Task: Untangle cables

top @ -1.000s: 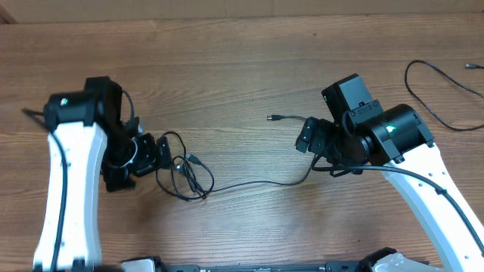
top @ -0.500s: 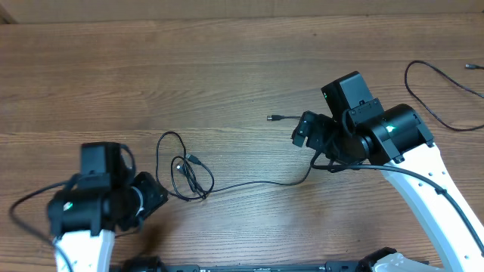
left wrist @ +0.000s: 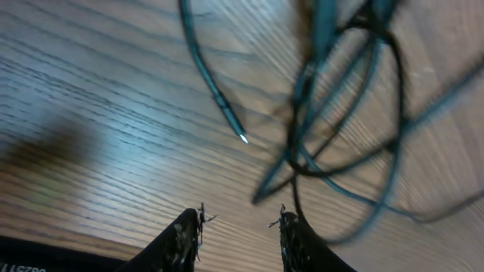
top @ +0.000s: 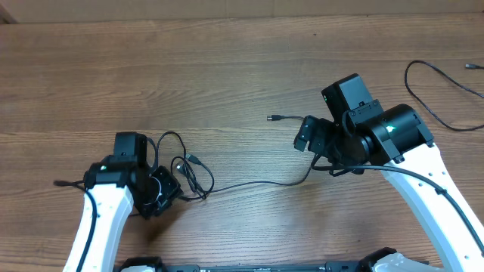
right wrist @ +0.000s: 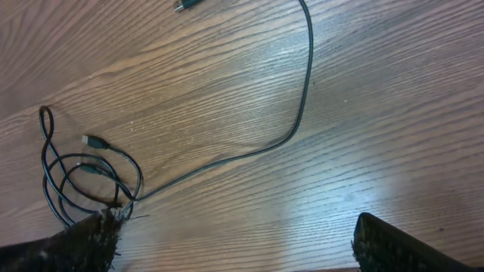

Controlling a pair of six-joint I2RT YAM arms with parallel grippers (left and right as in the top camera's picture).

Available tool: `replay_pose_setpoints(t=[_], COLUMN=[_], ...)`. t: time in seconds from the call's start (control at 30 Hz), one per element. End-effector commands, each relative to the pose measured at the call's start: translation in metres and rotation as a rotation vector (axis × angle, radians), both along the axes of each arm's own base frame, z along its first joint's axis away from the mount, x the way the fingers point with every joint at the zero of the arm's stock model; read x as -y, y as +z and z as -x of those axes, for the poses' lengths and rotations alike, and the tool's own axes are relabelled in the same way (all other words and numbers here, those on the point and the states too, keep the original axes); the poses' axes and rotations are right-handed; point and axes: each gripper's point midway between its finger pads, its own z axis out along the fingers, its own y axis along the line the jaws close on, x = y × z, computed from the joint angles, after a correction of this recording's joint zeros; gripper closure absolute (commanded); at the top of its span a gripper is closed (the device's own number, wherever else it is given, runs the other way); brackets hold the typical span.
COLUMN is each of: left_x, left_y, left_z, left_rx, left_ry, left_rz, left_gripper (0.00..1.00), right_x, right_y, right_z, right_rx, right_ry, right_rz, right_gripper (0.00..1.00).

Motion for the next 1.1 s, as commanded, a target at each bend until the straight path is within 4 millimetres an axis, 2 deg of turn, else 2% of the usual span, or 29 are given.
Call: replay_pose_setpoints(t=[0.0, 0.1, 0.2, 0.27, 0.33, 0.37, 0.5, 0.6, 0.73, 0.97, 1.07], left_x=[-0.009, -0.010, -0.010, -0.009, -0.007, -0.005, 0.003, 0.016, 0.019, 0.020, 0.020], left_y=[-0.015, -0.023, -0.031, -0.036, -0.040, -0.041, -0.039, -0.025, 0.014, 0.123, 0.162], left_z=[0.002, 0.003, 0.000, -0.006, -0.014, -0.018, -0.025, -0.035, -0.048, -0.075, -0.077], left_rx=[-0.062, -0.101, -0.121, -0.112, -0.090, -0.078, -0.045, 0.026, 0.111, 0.409, 0.547], left_ry=[0.030, 0.028, 0.025, 0.016, 0.006, 0.002, -0.017, -0.131, -0.259, -0.387, -0.390], left_rz=[-0.062, -0.069, -0.069, -0.073, -0.073, -0.072, -0.041, 0.032, 0.041, -0.015, -0.040], left_gripper=[0.64, 0.63, 0.68, 0.76, 0.93, 0.96, 0.96, 0.96, 0.96, 0.96, 0.96], right_x=[0.002, 0.002, 0.002, 0.002, 0.002, 0.002, 0.002, 0.001, -0.002, -0.005, -0.019], right_y=[0.002, 0.002, 0.002, 0.002, 0.002, 0.002, 0.002, 0.002, 0.004, 0.005, 0.008], right_z=[-0.001, 0.000, -0.001, -0.001, -0.001, 0.000, -0.001, -0.002, -0.007, -0.011, -0.012], right_rx=[0.016, 0.016, 0.016, 0.017, 0.016, 0.016, 0.017, 0.022, 0.041, 0.054, 0.054], right_ry=[-0.001, -0.001, -0.001, -0.001, -0.001, -0.001, -0.001, -0.001, -0.001, 0.001, 0.025], right_rz=[0.009, 0.010, 0.009, 0.009, 0.009, 0.010, 0.009, 0.007, -0.005, -0.019, -0.093], right_gripper=[0.03, 0.03, 0.02, 0.02, 0.02, 0.02, 0.02, 0.02, 0.00, 0.00, 0.00])
